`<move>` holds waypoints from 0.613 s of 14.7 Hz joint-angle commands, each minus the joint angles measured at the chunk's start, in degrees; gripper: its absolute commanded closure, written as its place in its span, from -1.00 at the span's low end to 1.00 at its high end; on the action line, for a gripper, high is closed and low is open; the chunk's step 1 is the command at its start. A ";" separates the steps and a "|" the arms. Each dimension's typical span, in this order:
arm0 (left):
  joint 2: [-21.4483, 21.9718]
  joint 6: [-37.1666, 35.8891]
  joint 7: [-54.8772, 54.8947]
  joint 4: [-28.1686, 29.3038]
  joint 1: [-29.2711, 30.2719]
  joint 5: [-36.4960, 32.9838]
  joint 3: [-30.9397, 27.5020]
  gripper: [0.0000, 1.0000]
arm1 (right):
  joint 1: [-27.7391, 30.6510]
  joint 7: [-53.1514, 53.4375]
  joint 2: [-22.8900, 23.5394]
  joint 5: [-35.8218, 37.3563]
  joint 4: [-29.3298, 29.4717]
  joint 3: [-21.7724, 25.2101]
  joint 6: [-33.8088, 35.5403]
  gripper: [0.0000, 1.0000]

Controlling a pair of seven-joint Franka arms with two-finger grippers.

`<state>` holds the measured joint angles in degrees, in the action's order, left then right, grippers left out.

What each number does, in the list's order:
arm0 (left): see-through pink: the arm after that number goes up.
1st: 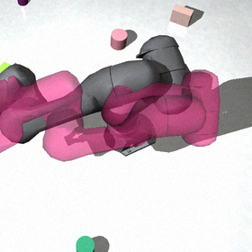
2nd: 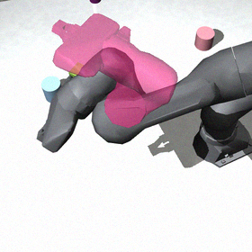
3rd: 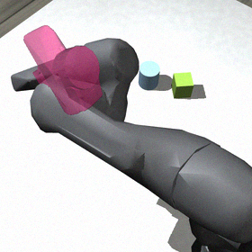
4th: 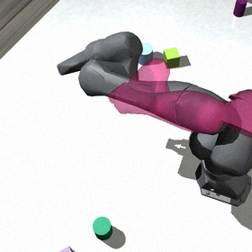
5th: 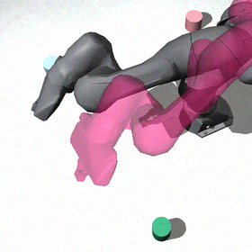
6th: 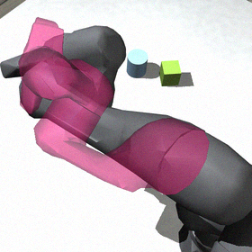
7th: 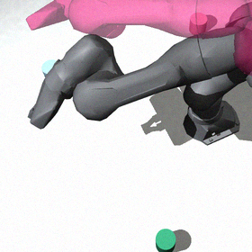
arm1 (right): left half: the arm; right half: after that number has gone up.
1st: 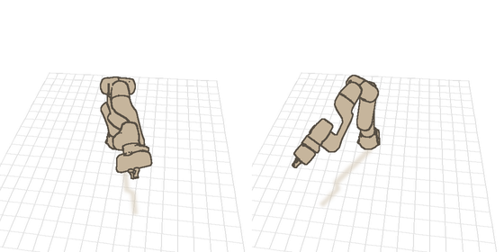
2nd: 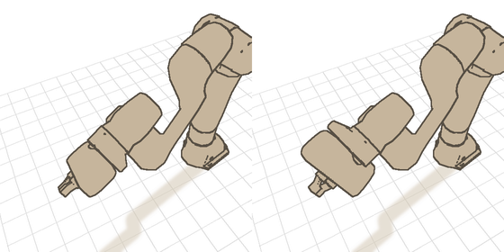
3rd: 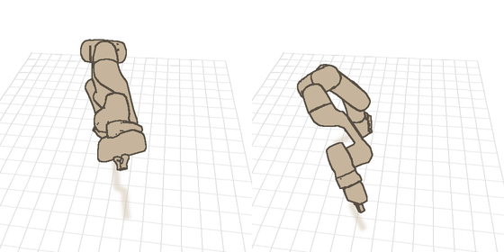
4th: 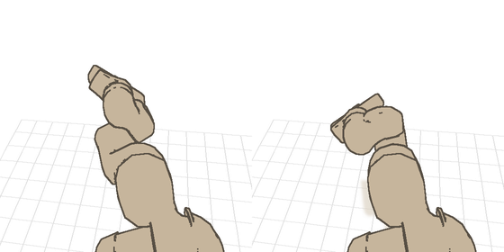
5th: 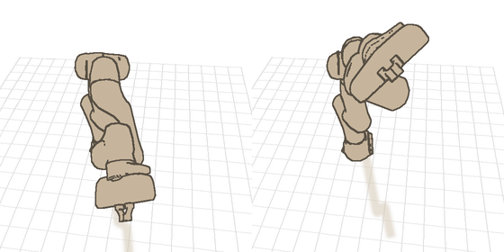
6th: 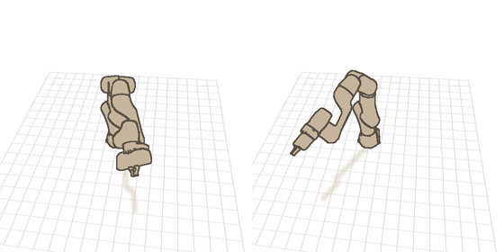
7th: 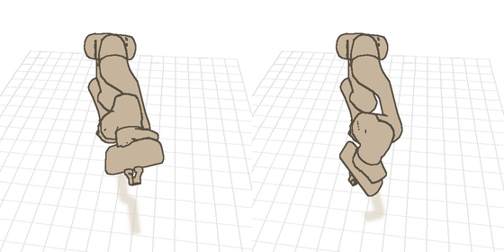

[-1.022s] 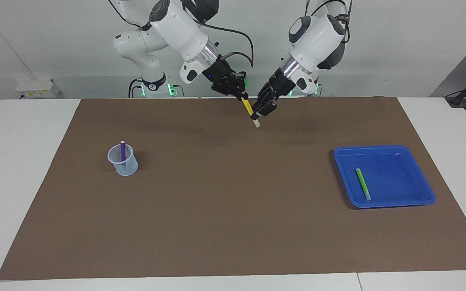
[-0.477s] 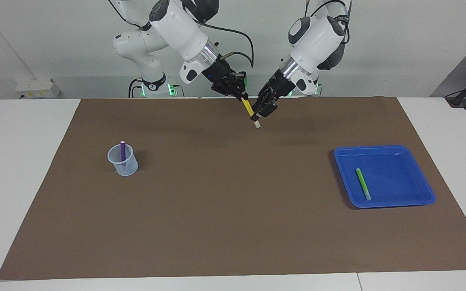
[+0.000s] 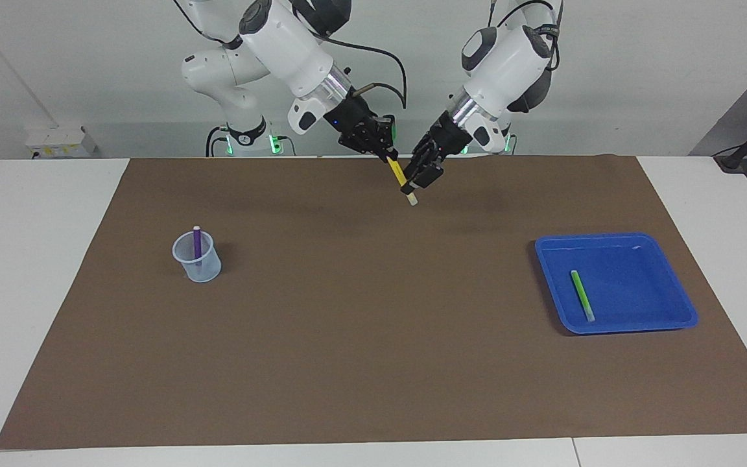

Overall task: Right arm passes pens to left for tray arrangement
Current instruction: 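Close the left gripper on the yellow pen beside the right gripper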

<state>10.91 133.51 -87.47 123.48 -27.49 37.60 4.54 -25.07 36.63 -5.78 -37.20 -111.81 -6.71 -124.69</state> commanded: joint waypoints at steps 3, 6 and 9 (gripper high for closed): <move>-0.19 2.81 -0.77 1.07 -1.78 1.33 -0.23 -0.16 | 0.20 0.11 -0.28 -1.56 -0.43 -0.15 -0.91 1.00; -0.54 3.43 -0.95 1.07 -2.39 1.33 -0.23 -0.12 | 0.20 0.11 -0.28 -1.56 -0.43 -0.15 -0.91 1.00; -0.54 3.25 -0.95 1.07 -2.39 1.33 -0.23 0.01 | 0.20 0.11 -0.28 -1.56 -0.43 -0.15 -0.91 1.00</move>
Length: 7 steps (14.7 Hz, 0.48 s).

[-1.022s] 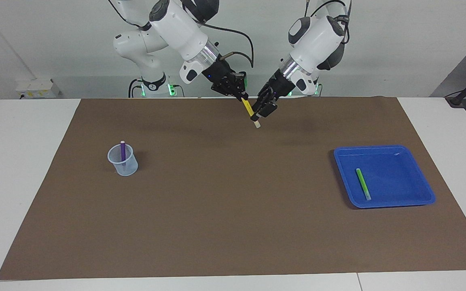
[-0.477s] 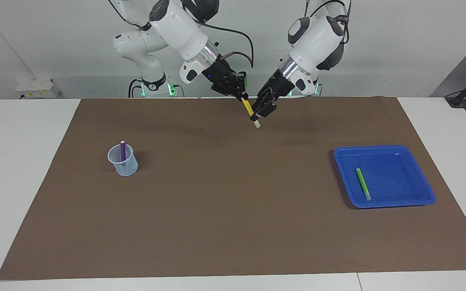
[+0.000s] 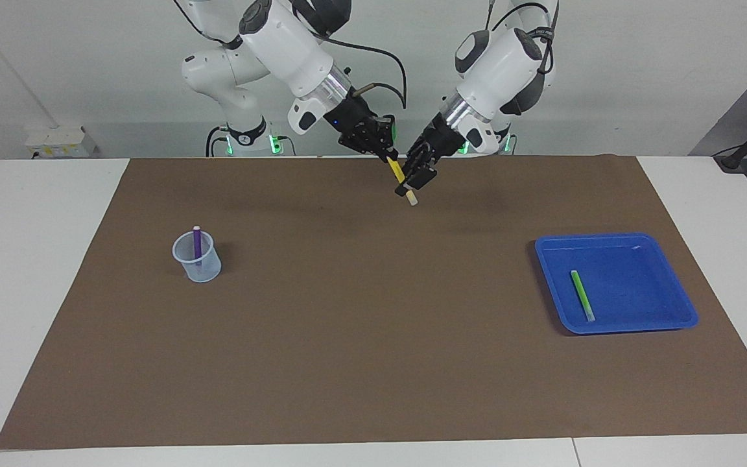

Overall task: Right arm passes pens to left for tray arrangement
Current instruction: 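Close the left gripper on the yellow pen beside the right gripper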

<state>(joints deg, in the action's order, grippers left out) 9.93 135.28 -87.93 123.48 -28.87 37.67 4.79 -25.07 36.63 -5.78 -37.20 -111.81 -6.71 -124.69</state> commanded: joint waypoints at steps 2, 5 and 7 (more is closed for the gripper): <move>0.44 1.39 -0.48 1.06 -1.02 1.26 -0.58 0.03 | 0.20 -0.33 -0.28 -1.56 -0.43 -0.15 -0.73 1.00; 0.44 0.86 -0.31 1.06 -0.93 1.18 -0.58 0.03 | 0.55 -2.62 -0.37 -1.47 -0.51 -0.15 0.15 1.00; 0.44 0.59 -0.22 0.89 -0.93 1.18 -0.58 0.02 | 0.55 -2.53 -0.37 -1.47 -0.60 -0.15 0.06 1.00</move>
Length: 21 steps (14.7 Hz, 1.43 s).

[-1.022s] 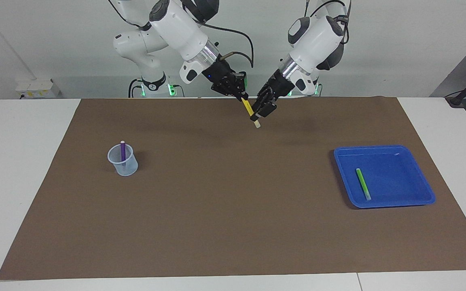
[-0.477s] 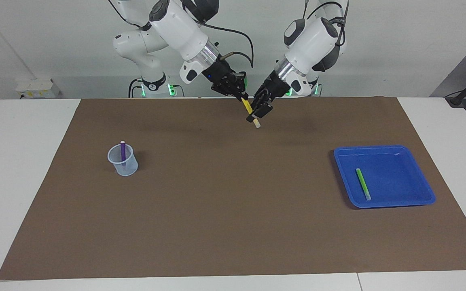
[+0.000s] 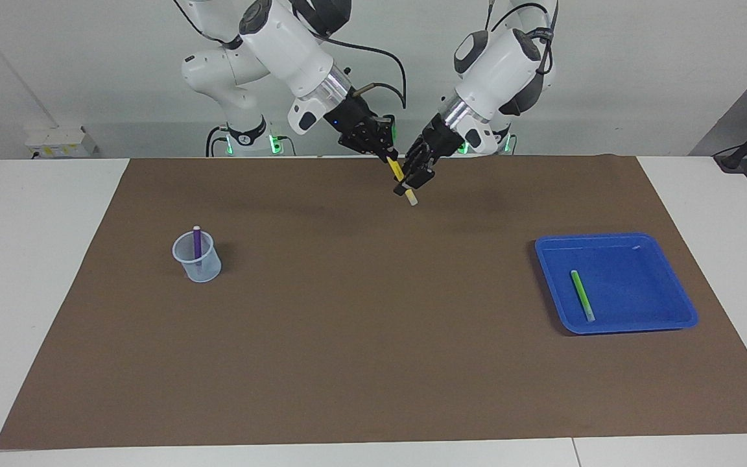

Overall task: Right arm passes pens to left for tray arrangement
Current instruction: 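Close the left gripper on the yellow pen beside the right gripper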

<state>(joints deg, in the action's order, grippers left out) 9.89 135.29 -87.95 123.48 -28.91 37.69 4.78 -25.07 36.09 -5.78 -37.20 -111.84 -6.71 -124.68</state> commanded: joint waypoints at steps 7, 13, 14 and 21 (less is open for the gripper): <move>0.57 -1.43 0.15 0.36 -0.54 1.07 -0.56 0.26 | 0.64 -2.51 -0.46 -1.47 -0.75 -0.15 0.13 1.00; 0.57 -1.34 0.24 0.36 -0.54 1.07 -0.56 0.64 | 0.64 -2.51 -0.46 -1.47 -0.75 -0.15 0.13 1.00; 0.57 -1.34 0.24 0.36 -0.54 1.07 -0.56 0.71 | 0.64 -2.60 -0.46 -1.47 -0.75 -0.15 0.13 1.00; 0.57 -1.34 0.15 0.36 -0.54 1.07 -0.64 1.00 | 0.73 -2.43 -0.46 -1.47 -0.75 -0.15 0.31 1.00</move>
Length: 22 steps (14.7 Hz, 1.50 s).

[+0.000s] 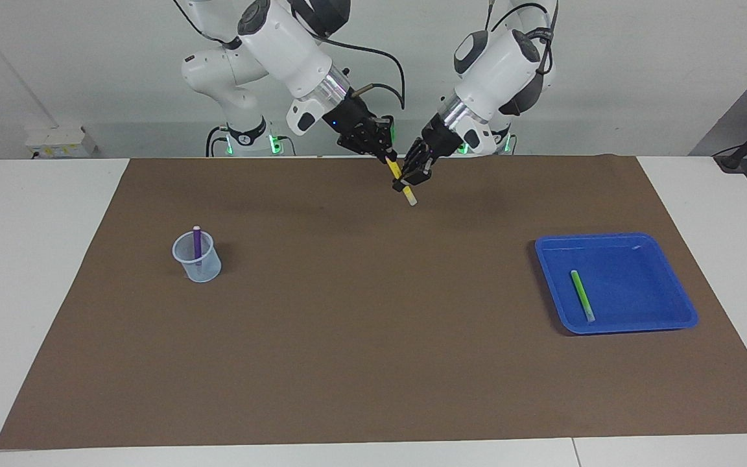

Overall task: Right arm passes pens to left for tray arrangement
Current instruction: 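Close the left gripper on the yellow pen beside the right gripper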

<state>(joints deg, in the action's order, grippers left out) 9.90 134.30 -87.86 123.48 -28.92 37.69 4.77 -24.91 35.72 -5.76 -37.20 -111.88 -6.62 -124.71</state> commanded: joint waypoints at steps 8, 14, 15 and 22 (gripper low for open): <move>0.56 -0.70 1.11 0.36 -0.52 0.81 -0.64 1.00 | 0.66 -1.27 -0.48 -1.47 -0.62 -0.23 0.87 -1.00; 0.56 -0.88 1.29 0.36 -0.52 0.72 -0.64 1.00 | 0.74 -1.09 -1.10 -0.25 -0.09 0.12 4.19 -1.00; 0.56 -0.88 1.90 0.36 -0.44 0.72 -0.73 1.00 | 0.83 -1.09 -1.27 0.19 0.17 0.29 4.82 -1.00; 0.65 -9.66 14.99 -2.45 3.95 -3.29 -0.91 1.00 | 4.17 -7.49 -2.50 17.48 1.41 0.38 15.44 -1.00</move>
<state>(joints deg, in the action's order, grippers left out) 9.99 128.71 -76.75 122.56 -27.19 36.89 3.92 -21.91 32.27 -7.52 -23.75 -110.60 -5.96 -112.63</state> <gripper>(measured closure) 0.815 0.000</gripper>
